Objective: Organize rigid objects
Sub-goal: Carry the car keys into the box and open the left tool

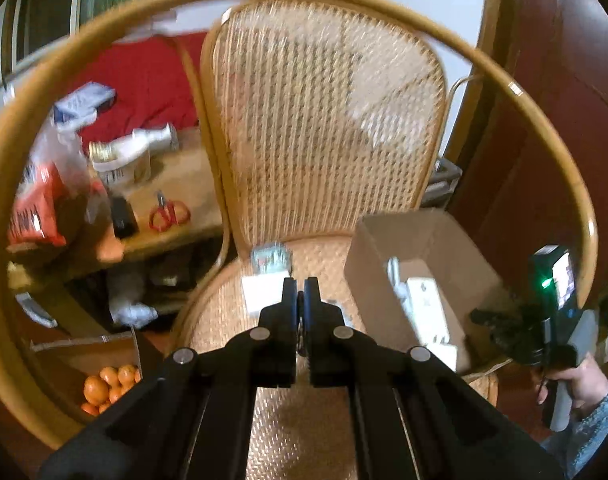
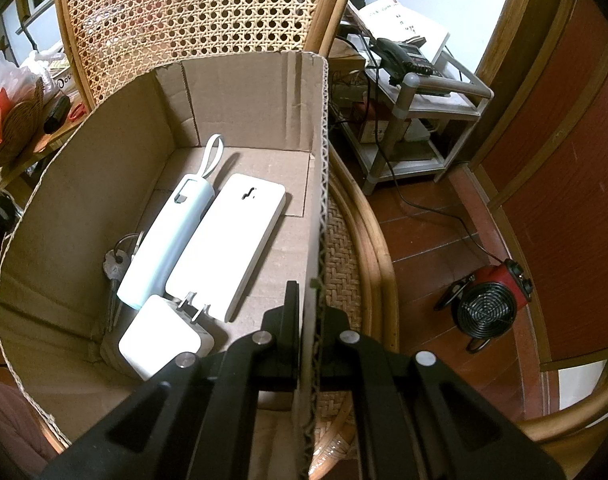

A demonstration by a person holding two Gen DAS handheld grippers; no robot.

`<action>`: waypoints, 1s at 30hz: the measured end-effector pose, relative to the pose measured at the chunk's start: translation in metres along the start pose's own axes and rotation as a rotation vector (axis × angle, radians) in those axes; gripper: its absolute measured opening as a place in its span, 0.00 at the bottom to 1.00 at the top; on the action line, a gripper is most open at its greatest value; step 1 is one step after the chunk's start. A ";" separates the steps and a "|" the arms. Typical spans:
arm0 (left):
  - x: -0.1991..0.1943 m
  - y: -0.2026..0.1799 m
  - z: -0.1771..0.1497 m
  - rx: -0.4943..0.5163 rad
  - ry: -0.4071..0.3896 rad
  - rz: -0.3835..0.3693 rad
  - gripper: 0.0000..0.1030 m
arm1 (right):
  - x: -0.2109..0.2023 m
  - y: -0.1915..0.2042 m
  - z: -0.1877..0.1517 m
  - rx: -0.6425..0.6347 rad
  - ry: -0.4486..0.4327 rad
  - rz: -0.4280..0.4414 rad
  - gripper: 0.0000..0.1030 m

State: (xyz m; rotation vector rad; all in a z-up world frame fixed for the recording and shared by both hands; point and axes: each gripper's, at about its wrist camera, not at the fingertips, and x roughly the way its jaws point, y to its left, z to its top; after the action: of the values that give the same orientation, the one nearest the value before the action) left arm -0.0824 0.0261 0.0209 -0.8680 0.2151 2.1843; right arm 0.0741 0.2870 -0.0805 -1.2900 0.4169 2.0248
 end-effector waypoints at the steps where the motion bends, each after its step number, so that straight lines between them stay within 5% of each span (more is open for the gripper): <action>1: -0.009 -0.005 0.004 0.014 -0.033 0.005 0.03 | 0.000 0.000 0.000 0.000 0.000 0.000 0.07; 10: -0.062 -0.054 0.037 0.070 -0.216 -0.108 0.01 | 0.000 0.000 -0.002 0.000 0.003 0.001 0.06; 15: -0.050 -0.087 0.036 0.122 -0.200 -0.144 0.01 | 0.000 0.000 -0.002 0.000 0.003 0.001 0.06; 22: 0.007 -0.121 0.014 0.181 -0.070 -0.182 0.02 | 0.000 0.000 -0.002 -0.001 0.003 0.001 0.07; 25: 0.028 -0.122 0.002 0.186 -0.029 -0.154 0.08 | 0.000 0.000 -0.001 0.000 0.004 0.001 0.07; 29: 0.034 -0.113 0.000 0.178 -0.027 -0.131 0.35 | 0.000 0.000 -0.001 -0.001 0.003 0.002 0.07; 30: 0.033 -0.110 0.001 0.175 -0.034 -0.120 0.50 | 0.000 0.000 -0.001 0.000 0.004 0.001 0.07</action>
State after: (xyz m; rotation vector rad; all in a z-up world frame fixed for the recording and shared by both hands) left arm -0.0210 0.1224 0.0131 -0.7270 0.3237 2.0336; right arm 0.0753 0.2864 -0.0811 -1.2940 0.4193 2.0239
